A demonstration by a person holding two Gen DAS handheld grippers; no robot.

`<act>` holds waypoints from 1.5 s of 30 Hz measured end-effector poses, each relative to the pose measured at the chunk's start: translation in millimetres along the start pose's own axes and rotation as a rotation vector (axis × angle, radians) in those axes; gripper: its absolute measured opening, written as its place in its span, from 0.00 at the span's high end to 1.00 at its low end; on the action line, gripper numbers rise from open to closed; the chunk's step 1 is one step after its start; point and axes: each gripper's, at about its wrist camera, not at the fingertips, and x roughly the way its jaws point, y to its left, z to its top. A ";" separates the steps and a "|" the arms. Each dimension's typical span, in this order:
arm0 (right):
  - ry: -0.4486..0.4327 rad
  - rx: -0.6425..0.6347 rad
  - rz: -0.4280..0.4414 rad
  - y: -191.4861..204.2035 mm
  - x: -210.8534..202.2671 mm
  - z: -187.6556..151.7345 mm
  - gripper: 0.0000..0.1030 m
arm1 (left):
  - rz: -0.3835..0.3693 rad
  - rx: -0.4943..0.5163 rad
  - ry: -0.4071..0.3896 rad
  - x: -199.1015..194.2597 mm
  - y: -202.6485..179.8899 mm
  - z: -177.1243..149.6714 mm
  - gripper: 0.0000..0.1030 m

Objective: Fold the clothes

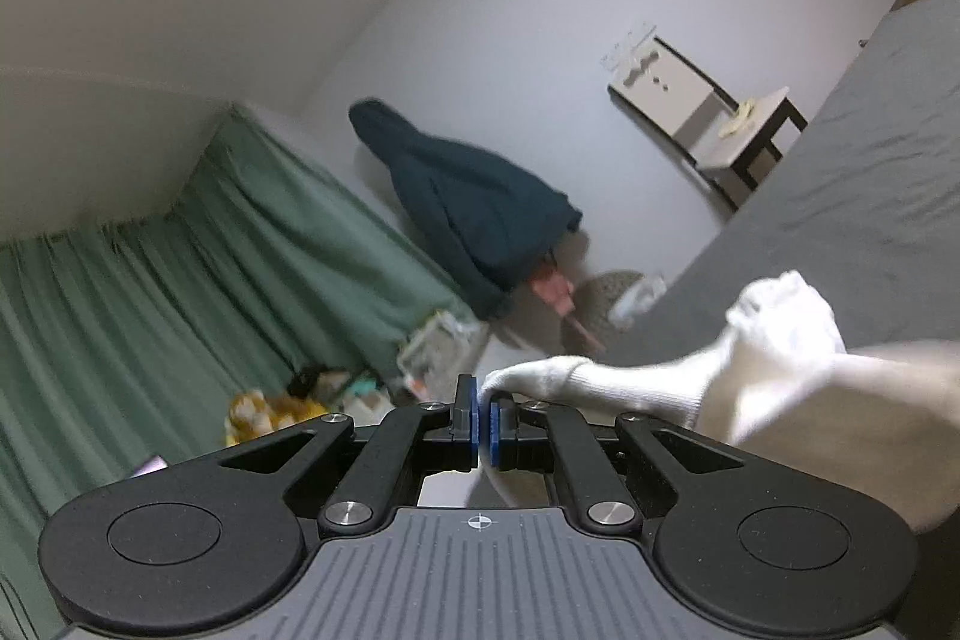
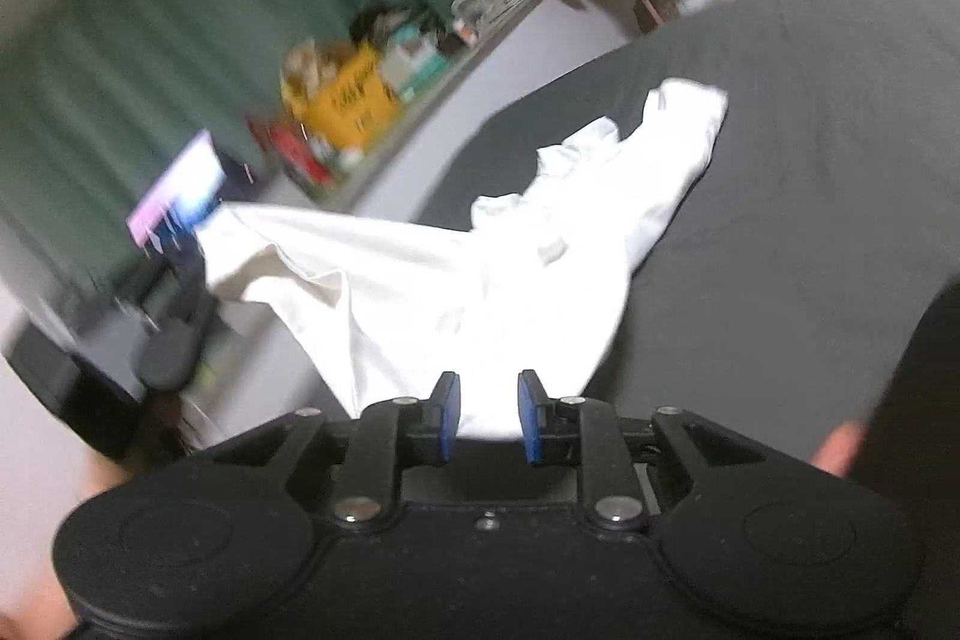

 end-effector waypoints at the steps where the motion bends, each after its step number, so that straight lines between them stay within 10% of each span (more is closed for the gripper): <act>1: 0.015 -0.052 -0.023 5.7 -1.7 2.3 0.73 | -0.003 -0.007 0.005 -5.0 1.9 -3.8 0.96; 5: 0.104 -0.337 -0.134 46.5 5.3 0.4 0.55 | -0.015 -0.030 0.011 -20.1 12.5 -10.1 0.96; 18: 0.163 -1.339 -0.395 125.6 118.5 -108.8 0.49 | -0.047 -0.086 -0.048 -19.2 34.4 23.6 0.96; 21: 0.119 -1.364 -0.419 120.7 136.4 -115.5 0.57 | -0.046 -0.096 -0.042 -18.5 36.7 24.2 0.96; 24: 0.013 -1.327 -0.457 119.0 130.6 -106.3 0.95 | -0.040 -0.099 -0.029 -16.3 39.5 21.4 0.96; 35: -0.569 -0.875 -0.546 123.5 11.9 -9.5 0.97 | 0.047 -0.086 -0.018 -13.1 69.9 21.0 0.96; 45: -1.052 -1.005 -0.597 198.5 -108.3 73.4 0.97 | 0.301 0.024 -0.297 -32.7 143.8 110.9 0.96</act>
